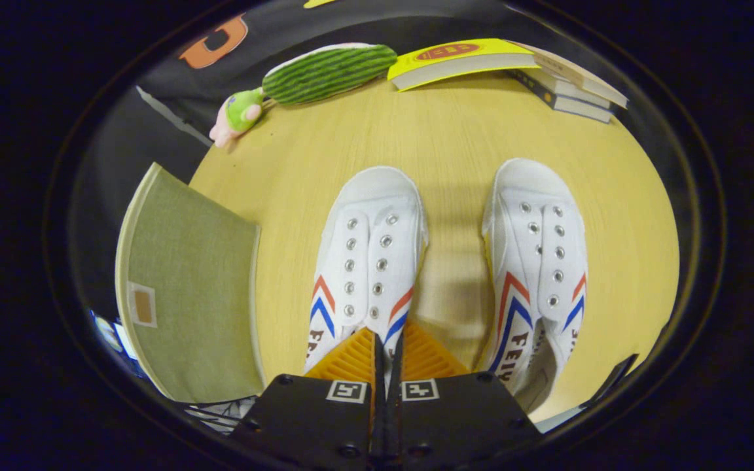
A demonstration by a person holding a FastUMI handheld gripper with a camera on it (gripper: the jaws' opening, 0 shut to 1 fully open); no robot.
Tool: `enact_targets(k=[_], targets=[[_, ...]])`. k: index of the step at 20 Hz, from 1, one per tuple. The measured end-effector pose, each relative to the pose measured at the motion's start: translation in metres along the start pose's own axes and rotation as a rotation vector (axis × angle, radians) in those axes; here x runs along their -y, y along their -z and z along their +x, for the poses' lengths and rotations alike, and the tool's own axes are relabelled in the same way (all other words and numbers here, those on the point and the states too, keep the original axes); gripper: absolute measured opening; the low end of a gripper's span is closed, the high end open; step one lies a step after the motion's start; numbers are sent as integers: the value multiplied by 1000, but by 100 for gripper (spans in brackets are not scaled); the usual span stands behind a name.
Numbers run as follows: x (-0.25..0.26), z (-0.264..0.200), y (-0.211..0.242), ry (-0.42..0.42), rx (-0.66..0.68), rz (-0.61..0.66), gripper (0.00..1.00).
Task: Open the storage box then place both shoes into the box .Put the left shoe in first, then the right shoe, with the right side of both shoes facing outward in a uniform manner.
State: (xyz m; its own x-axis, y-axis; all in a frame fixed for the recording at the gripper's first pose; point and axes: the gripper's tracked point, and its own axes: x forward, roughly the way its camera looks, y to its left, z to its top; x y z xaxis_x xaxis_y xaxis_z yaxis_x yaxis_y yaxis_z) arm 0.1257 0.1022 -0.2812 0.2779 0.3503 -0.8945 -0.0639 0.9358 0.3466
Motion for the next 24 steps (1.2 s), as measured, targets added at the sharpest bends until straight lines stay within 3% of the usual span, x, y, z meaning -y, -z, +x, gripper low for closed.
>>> enact_targets(k=[12, 18, 24], targets=[[-27, -30, -4, -212, 106, 231, 5], [-51, -86, -14, -235, 177, 218, 5], [-118, -154, -13, -268, 247, 100, 5]])
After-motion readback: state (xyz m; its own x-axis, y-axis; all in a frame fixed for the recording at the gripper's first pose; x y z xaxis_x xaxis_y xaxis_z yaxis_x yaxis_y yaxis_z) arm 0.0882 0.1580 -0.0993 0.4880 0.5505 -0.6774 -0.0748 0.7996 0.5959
